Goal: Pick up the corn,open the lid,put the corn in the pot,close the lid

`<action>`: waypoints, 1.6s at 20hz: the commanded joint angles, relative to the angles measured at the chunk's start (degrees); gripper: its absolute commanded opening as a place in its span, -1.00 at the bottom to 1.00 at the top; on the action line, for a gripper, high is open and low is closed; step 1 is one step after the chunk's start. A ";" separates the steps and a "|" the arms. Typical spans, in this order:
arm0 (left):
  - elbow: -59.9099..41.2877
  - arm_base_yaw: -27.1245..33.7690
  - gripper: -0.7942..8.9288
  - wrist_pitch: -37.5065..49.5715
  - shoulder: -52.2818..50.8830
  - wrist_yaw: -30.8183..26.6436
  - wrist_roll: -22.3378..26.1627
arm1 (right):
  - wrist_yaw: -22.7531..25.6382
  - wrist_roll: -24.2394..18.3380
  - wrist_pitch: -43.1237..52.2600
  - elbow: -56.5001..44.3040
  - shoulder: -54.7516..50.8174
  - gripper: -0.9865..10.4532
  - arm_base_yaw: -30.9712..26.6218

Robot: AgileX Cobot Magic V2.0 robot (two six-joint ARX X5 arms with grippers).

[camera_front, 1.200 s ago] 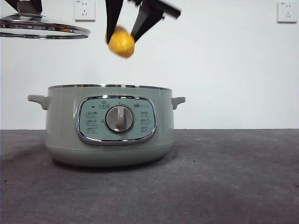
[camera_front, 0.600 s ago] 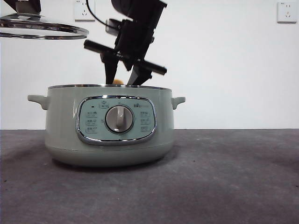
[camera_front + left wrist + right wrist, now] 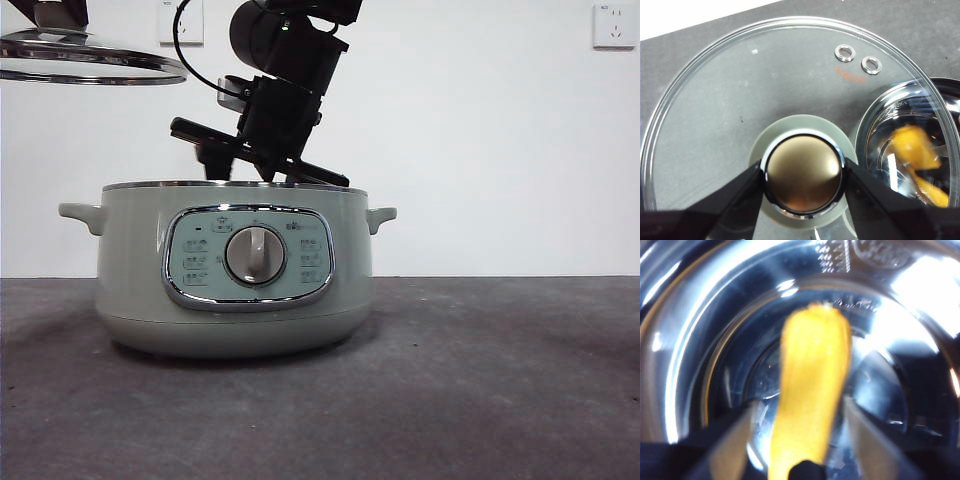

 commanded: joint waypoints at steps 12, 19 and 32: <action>0.42 0.07 -0.86 1.03 -0.48 5.31 0.00 | 18.80 -2.95 -16.85 0.90 -12.74 -0.79 3.96; 0.39 -4.15 -0.86 -0.24 2.32 8.15 -1.90 | 26.93 -4.90 -27.47 0.63 -30.58 -0.84 9.18; 0.39 -18.14 -0.86 -2.38 11.96 7.96 -3.43 | 15.10 -2.16 -27.65 -8.04 -56.37 -0.84 13.51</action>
